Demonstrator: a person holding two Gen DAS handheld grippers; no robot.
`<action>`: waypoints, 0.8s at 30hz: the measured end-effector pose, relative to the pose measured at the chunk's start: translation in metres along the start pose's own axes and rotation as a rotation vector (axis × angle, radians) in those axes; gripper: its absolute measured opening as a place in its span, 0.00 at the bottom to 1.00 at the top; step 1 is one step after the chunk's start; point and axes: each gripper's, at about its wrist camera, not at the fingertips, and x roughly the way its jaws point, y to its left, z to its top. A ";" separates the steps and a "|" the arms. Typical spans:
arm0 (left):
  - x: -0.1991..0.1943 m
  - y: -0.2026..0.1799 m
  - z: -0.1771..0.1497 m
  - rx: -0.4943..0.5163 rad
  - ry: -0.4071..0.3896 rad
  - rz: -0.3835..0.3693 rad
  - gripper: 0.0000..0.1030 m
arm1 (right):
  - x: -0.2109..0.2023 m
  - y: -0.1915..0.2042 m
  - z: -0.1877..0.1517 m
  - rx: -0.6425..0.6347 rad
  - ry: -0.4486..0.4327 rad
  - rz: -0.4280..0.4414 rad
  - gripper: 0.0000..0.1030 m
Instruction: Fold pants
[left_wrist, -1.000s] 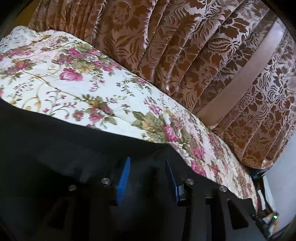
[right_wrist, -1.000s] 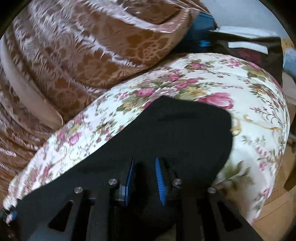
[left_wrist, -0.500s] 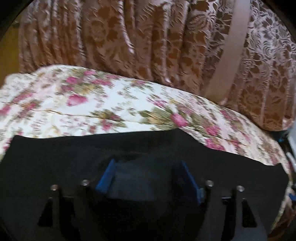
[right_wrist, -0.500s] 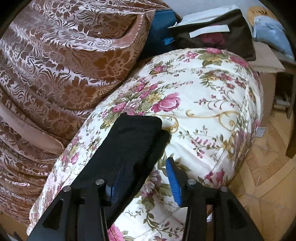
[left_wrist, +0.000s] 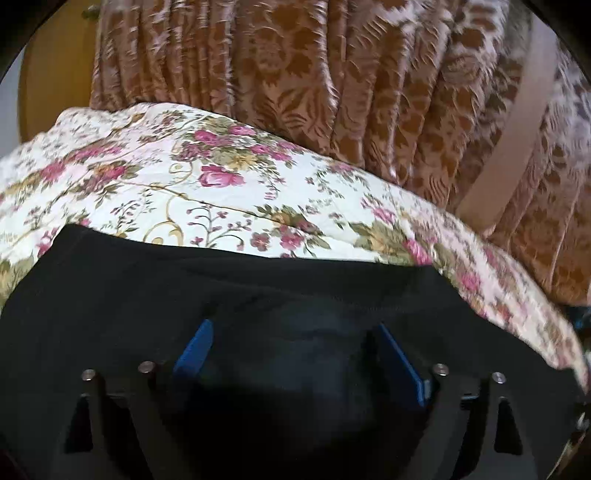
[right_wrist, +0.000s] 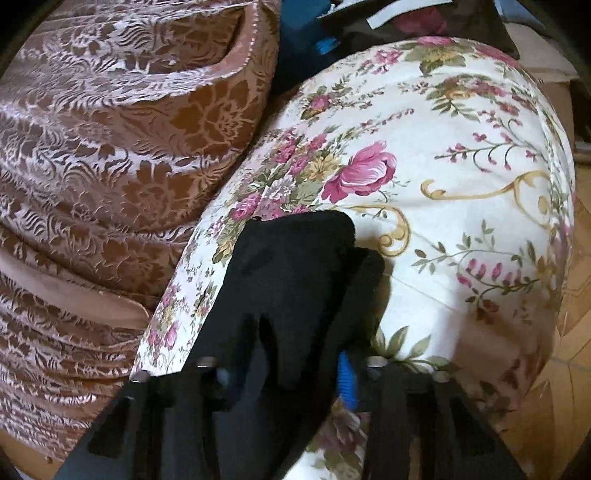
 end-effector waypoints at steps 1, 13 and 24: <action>0.002 -0.003 0.000 0.022 0.008 0.010 0.91 | 0.001 0.001 0.000 0.004 0.010 0.001 0.20; 0.003 -0.007 -0.003 0.058 0.012 0.019 0.95 | -0.060 0.088 -0.012 -0.211 -0.084 0.121 0.15; 0.000 -0.003 -0.005 0.032 -0.004 -0.013 0.95 | -0.108 0.193 -0.062 -0.507 -0.135 0.292 0.15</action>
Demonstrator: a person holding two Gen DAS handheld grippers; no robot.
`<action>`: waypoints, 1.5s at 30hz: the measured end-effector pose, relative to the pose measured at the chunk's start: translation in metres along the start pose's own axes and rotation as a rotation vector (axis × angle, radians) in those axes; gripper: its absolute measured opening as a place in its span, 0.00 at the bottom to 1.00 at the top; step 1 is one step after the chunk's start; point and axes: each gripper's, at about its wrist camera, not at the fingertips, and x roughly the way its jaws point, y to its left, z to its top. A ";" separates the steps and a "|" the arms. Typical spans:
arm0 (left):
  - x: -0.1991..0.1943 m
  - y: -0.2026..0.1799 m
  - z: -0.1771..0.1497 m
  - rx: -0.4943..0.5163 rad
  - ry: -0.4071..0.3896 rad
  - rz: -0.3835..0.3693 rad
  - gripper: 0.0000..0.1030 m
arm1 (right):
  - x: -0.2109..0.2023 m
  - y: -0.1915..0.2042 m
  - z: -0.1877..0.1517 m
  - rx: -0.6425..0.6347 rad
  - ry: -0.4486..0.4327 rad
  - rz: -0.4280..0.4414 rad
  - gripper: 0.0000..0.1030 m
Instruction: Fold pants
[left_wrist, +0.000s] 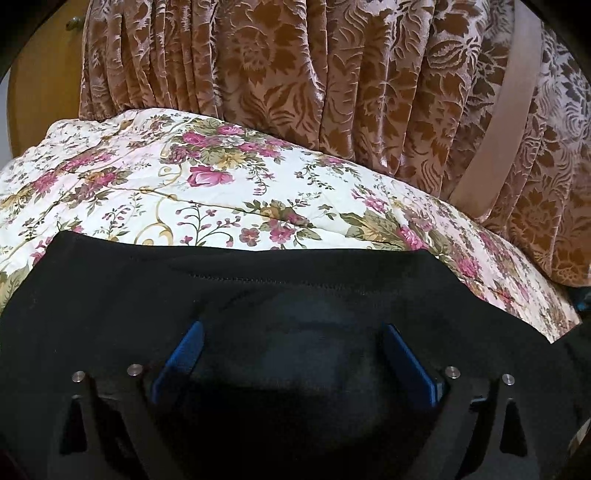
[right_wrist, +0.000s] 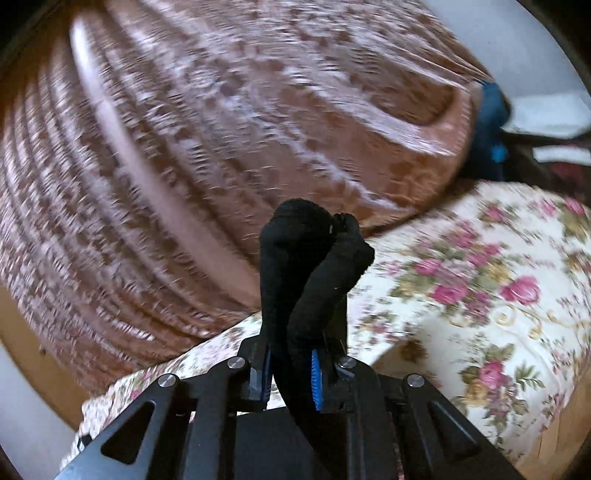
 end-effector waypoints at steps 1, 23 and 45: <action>0.000 0.000 0.000 -0.001 -0.001 -0.001 0.95 | -0.001 0.011 -0.003 -0.030 0.001 0.014 0.15; 0.001 -0.003 -0.001 0.021 0.003 0.027 0.95 | 0.065 0.149 -0.160 -0.436 0.370 0.314 0.18; -0.017 -0.012 0.002 -0.065 0.005 -0.077 0.90 | 0.054 0.100 -0.154 -0.369 0.393 0.329 0.41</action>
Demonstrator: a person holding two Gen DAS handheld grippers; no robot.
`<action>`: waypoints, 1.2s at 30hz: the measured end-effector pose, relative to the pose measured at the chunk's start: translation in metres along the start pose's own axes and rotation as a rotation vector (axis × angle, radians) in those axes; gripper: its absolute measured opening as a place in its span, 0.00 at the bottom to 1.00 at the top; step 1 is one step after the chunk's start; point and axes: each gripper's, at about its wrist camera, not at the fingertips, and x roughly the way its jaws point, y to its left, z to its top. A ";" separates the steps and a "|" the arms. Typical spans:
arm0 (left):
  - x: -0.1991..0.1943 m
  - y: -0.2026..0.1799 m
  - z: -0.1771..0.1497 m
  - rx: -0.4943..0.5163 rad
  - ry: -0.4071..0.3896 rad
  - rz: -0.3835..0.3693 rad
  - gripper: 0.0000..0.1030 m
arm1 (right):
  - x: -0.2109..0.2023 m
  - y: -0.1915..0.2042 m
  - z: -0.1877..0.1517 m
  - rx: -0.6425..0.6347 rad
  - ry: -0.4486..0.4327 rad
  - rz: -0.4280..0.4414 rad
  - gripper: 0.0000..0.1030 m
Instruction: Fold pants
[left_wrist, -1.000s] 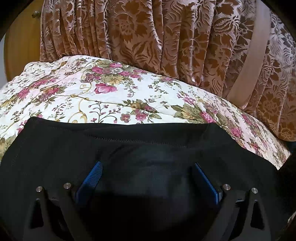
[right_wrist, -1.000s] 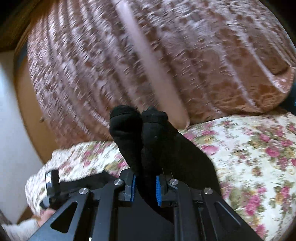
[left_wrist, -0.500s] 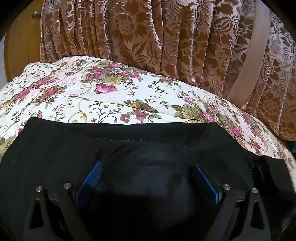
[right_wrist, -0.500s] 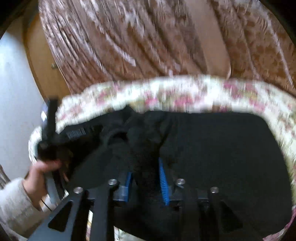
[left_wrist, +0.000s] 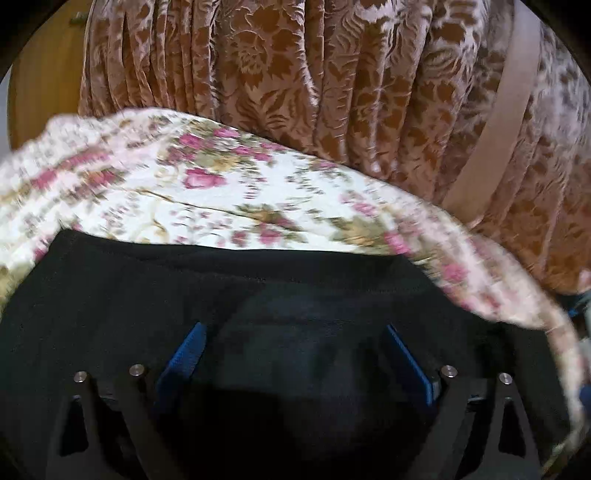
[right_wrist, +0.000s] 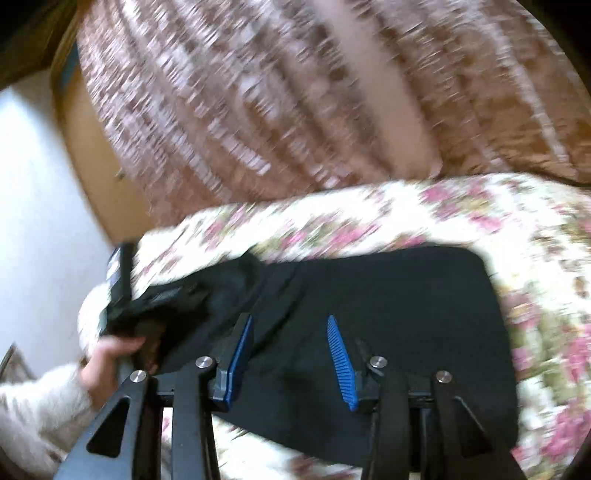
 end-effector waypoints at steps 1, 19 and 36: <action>-0.003 -0.004 -0.001 -0.027 0.007 -0.046 0.90 | -0.001 -0.009 0.006 0.014 -0.011 -0.052 0.41; 0.006 -0.122 -0.046 0.121 0.244 -0.356 0.17 | 0.039 -0.103 -0.001 0.187 0.070 -0.284 0.35; -0.004 -0.100 -0.069 0.070 0.179 -0.320 0.35 | 0.037 -0.091 -0.016 0.097 0.016 -0.310 0.35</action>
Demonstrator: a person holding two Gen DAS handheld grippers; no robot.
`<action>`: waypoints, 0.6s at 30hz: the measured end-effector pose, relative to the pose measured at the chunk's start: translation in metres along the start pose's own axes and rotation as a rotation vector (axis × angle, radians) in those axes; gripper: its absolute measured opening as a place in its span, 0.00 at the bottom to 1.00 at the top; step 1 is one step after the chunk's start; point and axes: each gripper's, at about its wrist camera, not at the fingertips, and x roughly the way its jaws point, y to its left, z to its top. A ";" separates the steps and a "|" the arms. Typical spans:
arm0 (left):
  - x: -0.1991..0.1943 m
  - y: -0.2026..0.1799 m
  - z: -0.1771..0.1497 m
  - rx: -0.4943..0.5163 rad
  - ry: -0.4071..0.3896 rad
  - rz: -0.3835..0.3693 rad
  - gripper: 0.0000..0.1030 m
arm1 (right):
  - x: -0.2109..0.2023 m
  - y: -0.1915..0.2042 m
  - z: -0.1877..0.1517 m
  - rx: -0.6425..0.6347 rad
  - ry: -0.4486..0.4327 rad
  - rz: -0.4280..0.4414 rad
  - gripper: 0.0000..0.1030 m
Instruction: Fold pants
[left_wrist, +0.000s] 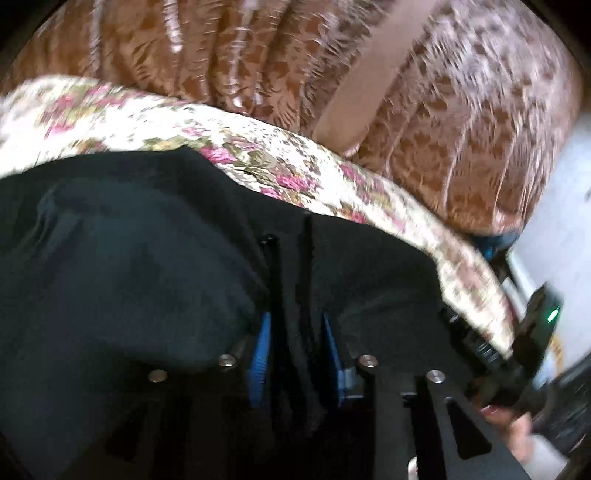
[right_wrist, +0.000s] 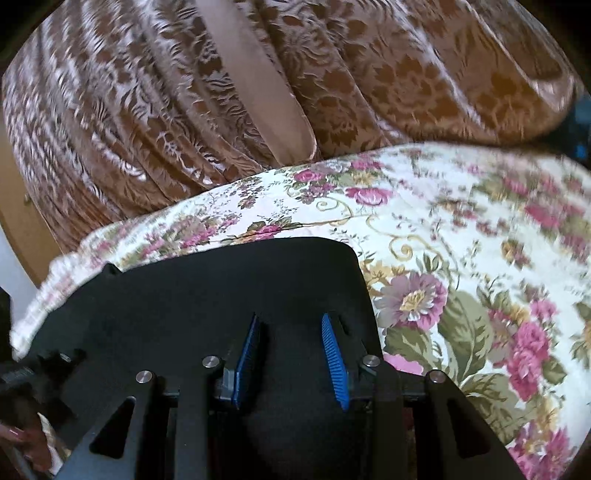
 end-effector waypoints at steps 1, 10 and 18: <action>-0.006 0.007 0.000 -0.050 -0.009 -0.024 0.37 | 0.000 0.001 0.000 -0.010 -0.004 -0.009 0.35; -0.080 0.051 0.000 -0.190 -0.203 0.080 0.61 | -0.004 0.002 -0.005 -0.002 -0.046 -0.031 0.35; -0.146 0.086 -0.011 -0.255 -0.357 0.228 0.65 | -0.021 0.041 -0.002 -0.094 -0.025 -0.069 0.38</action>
